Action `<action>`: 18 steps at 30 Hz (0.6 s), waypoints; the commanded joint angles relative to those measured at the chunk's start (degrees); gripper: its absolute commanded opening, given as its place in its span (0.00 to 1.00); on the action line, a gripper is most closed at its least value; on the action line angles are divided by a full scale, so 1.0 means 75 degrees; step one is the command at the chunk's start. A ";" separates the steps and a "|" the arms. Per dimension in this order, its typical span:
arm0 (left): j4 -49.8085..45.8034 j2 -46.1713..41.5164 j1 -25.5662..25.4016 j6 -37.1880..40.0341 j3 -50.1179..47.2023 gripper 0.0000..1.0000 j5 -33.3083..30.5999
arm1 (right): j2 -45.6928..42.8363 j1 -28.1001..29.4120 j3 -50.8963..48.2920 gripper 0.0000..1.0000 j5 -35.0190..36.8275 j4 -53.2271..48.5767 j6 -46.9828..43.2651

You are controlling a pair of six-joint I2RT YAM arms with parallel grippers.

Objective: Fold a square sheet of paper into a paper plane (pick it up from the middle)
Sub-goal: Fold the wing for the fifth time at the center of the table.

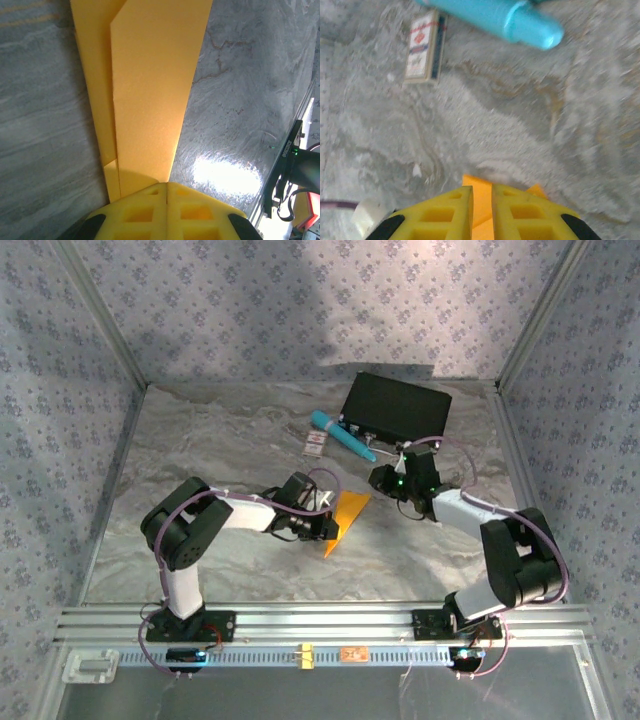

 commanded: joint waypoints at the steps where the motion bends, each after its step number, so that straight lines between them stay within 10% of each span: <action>1: -0.0979 0.0293 0.0028 0.0017 -0.0323 0.00 -0.0491 | 0.0135 0.0530 -0.0191 0.17 -0.0557 0.0094 0.0004; 18: -0.1051 -0.0129 -0.0005 -0.0039 -0.0260 0.01 -0.0370 | 0.1690 0.1018 -0.0657 0.04 0.0092 0.0328 0.0369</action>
